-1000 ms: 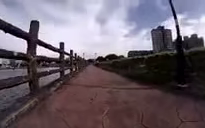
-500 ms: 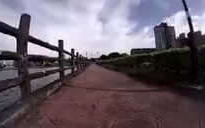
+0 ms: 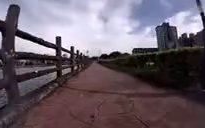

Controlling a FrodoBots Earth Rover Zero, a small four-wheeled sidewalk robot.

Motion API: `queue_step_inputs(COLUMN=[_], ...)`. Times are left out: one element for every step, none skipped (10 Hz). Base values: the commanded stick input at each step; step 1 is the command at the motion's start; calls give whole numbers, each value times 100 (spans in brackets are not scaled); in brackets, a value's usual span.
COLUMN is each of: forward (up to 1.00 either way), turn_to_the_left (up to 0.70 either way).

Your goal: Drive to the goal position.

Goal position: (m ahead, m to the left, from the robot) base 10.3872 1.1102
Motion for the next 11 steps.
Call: queue_step_inputs(forward=[70, 70, 70, 70, 70, 70, 70, 70, 70, 70, 70], turn_to_the_left=[11, 11, 10, 7, 2, -4, -13, -21, -12, 8, 11])
